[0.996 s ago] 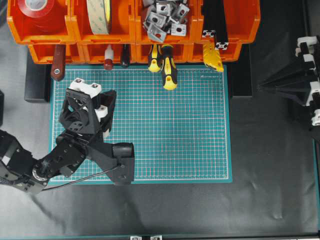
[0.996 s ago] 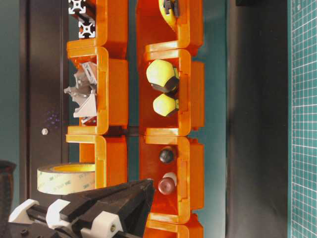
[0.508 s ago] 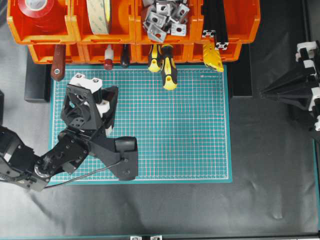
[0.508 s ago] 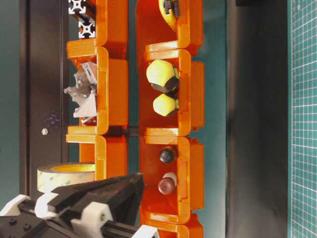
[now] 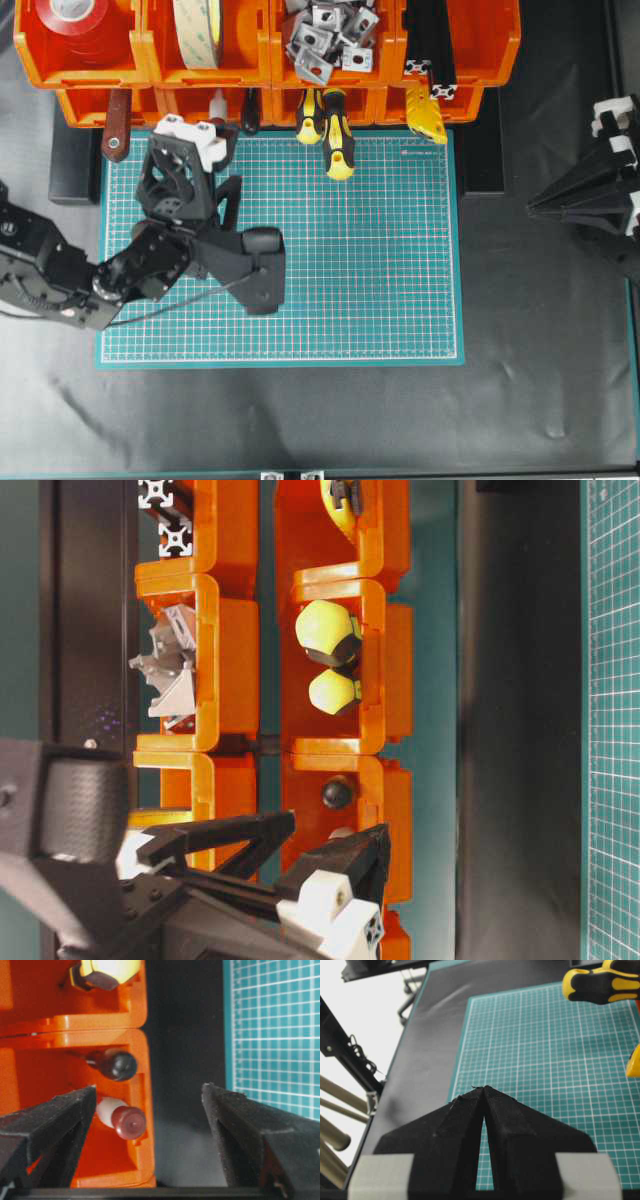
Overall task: Pick red screwdriver from container rack with left arm.
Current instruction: 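Lower the left gripper onto the red-and-white screwdriver handle in the rack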
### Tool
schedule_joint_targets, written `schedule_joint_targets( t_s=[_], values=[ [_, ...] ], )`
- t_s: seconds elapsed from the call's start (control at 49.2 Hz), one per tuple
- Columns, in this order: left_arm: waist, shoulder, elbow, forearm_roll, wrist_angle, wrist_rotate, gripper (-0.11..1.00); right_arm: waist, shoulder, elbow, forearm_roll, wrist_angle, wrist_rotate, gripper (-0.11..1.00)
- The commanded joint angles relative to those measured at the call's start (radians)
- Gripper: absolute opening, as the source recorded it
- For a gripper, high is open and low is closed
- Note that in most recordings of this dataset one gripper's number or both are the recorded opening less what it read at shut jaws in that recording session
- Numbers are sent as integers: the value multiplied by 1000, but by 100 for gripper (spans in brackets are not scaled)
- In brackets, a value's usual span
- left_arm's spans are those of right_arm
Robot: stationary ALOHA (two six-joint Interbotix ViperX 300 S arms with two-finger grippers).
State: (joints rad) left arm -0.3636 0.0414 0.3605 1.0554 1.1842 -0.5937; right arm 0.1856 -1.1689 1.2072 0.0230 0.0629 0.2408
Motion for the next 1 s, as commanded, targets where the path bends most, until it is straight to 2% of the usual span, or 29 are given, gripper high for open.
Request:
schedule_joint_targets(
  t_s=[0.0, 0.305, 0.976],
  values=[
    [6, -25, -3, 3, 2, 2, 85, 2, 11, -15, 2, -2, -2, 0],
    [15, -41, 26, 3, 49, 0, 85, 2, 12, -8, 2, -2, -2, 0],
    [51, -48, 32, 3, 43, -11, 85, 21, 11, 5, 2, -2, -2, 0]
  ],
)
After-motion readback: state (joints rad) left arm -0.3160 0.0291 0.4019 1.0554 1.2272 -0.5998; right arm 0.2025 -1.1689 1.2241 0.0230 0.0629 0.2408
